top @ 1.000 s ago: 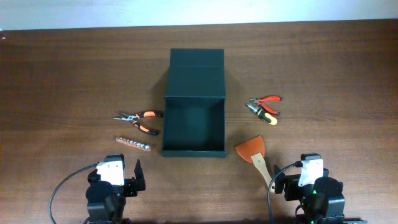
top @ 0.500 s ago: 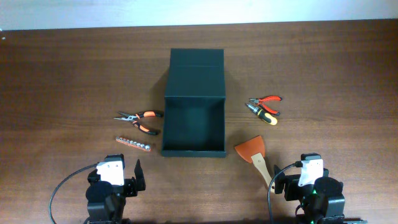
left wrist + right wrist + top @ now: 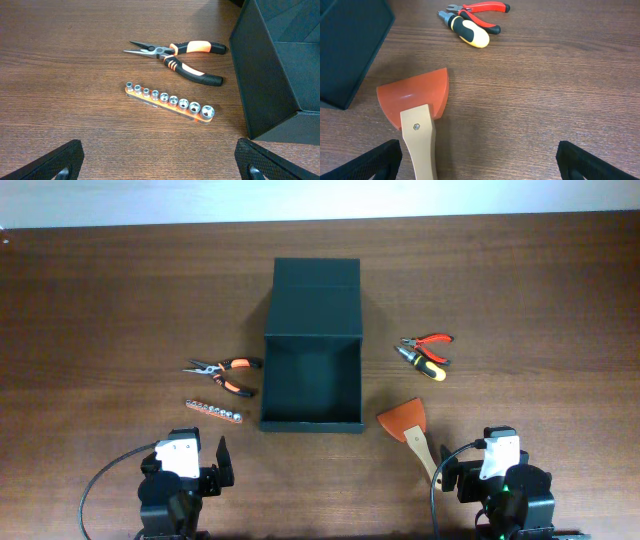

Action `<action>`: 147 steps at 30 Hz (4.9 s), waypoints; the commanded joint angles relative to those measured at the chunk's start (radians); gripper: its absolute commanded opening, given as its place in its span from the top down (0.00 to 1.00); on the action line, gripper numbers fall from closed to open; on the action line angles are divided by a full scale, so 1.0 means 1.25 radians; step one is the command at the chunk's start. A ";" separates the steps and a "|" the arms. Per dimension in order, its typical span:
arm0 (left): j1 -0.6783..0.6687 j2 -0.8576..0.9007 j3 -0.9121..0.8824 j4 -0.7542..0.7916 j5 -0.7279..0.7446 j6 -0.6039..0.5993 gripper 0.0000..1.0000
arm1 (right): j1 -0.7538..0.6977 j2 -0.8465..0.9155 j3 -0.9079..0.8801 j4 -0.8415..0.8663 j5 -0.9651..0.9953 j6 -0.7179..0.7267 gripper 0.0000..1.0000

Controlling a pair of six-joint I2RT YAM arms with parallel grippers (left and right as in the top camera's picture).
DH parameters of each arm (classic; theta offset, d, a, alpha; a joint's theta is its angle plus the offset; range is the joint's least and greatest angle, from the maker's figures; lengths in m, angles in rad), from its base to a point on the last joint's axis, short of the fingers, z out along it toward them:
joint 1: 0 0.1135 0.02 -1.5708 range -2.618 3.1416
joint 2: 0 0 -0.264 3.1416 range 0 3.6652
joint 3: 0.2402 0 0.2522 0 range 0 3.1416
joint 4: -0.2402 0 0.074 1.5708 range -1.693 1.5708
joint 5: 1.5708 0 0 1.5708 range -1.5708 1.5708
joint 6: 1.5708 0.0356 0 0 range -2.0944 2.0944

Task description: Pack container

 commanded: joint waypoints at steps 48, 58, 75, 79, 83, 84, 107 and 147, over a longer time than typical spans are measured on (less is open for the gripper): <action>-0.001 -0.007 -0.006 0.002 -0.002 0.012 0.01 | -0.005 1.059 0.756 -0.352 -0.138 -0.014 0.01; -0.001 -0.007 -0.006 0.002 -0.002 0.012 0.01 | -0.005 1.273 0.755 -0.306 -0.306 -0.014 0.01; -0.001 -0.007 -0.006 0.002 -0.002 0.012 0.01 | 0.216 1.336 0.736 -0.303 0.005 0.079 0.01; -0.001 -0.007 -0.006 0.002 -0.002 0.012 0.01 | 0.265 1.336 0.688 -0.272 0.058 0.159 0.01; -0.001 -0.007 -0.006 0.002 -0.002 0.012 0.01 | 0.267 1.336 0.612 -0.233 0.053 0.197 0.01; -0.001 -0.007 -0.006 0.002 -0.002 0.012 0.01 | 0.266 1.336 0.592 -0.219 0.042 0.201 0.01; -0.001 -0.007 -0.006 0.002 -0.002 0.012 0.01 | 0.267 1.336 0.487 -0.102 -0.017 0.214 0.53; -0.001 -0.007 -0.006 0.002 -0.002 0.012 0.01 | 0.267 1.224 0.693 -0.298 -0.041 0.214 0.96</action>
